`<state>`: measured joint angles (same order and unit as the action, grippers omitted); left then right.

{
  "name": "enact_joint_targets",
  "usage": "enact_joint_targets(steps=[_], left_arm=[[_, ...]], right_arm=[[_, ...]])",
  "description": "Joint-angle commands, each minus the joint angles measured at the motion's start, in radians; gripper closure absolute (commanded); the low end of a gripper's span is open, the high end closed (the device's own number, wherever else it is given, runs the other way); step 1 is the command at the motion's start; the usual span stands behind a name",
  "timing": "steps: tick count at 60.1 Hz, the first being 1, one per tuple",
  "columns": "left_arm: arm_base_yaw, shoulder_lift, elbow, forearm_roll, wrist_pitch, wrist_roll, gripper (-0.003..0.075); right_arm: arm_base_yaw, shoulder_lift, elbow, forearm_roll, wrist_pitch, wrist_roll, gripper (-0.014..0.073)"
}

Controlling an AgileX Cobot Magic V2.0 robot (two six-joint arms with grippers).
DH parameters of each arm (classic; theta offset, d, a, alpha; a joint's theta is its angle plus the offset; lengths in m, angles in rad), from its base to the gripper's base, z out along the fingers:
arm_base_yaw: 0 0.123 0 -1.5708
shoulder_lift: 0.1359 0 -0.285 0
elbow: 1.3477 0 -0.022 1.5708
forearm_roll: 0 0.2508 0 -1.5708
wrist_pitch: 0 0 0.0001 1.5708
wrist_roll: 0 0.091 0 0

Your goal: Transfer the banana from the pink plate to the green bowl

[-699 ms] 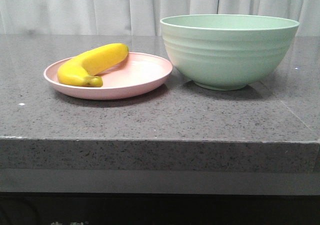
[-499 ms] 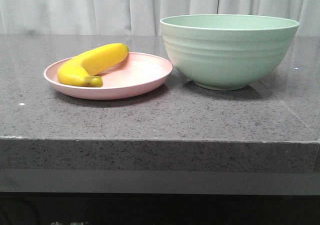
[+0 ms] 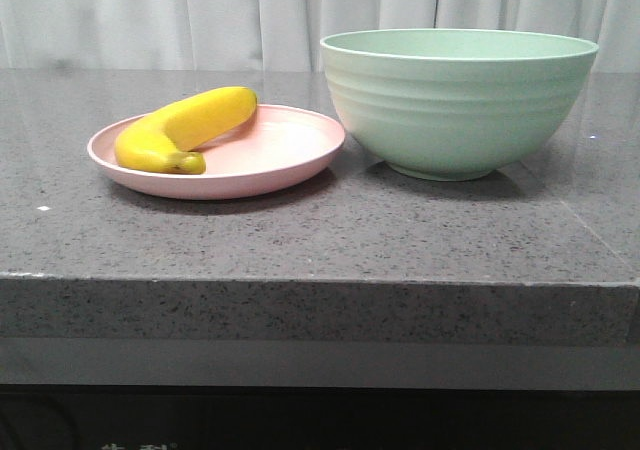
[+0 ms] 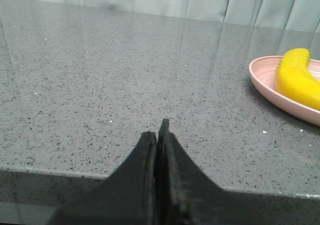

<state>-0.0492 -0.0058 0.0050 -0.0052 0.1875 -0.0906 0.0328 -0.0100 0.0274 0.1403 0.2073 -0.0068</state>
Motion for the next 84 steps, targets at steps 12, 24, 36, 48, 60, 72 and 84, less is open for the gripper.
enact_joint_targets(steps=[12, 24, 36, 48, 60, 72, 84], left_arm=[[0.001, -0.014, 0.004, -0.005, -0.086, -0.006, 0.0738], [0.001, -0.014, 0.004, -0.004, -0.118, -0.006, 0.0738], [0.001, -0.005, -0.043, -0.001, -0.283, -0.006, 0.0738], [-0.001, 0.176, -0.273, 0.020, -0.154, -0.006, 0.0738], [-0.001, 0.479, -0.495, 0.020, -0.085, -0.006, 0.0738], [-0.001, 0.600, -0.583, 0.020, -0.044, -0.002, 0.0716], [-0.001, 0.604, -0.583, 0.020, -0.070, -0.002, 0.0276]], right_arm=[[-0.006, -0.023, -0.004, -0.005, -0.076, -0.010, 0.0662], [-0.006, -0.023, -0.004, -0.005, -0.077, -0.010, 0.0662], [-0.006, -0.023, -0.024, 0.002, -0.127, -0.010, 0.0662], [-0.006, 0.040, -0.208, 0.002, -0.063, -0.010, 0.0662], [-0.006, 0.262, -0.422, -0.001, -0.005, -0.010, 0.0659], [-0.006, 0.369, -0.484, -0.018, 0.006, -0.010, 0.0655], [-0.006, 0.369, -0.484, -0.018, 0.007, -0.010, 0.0278]])
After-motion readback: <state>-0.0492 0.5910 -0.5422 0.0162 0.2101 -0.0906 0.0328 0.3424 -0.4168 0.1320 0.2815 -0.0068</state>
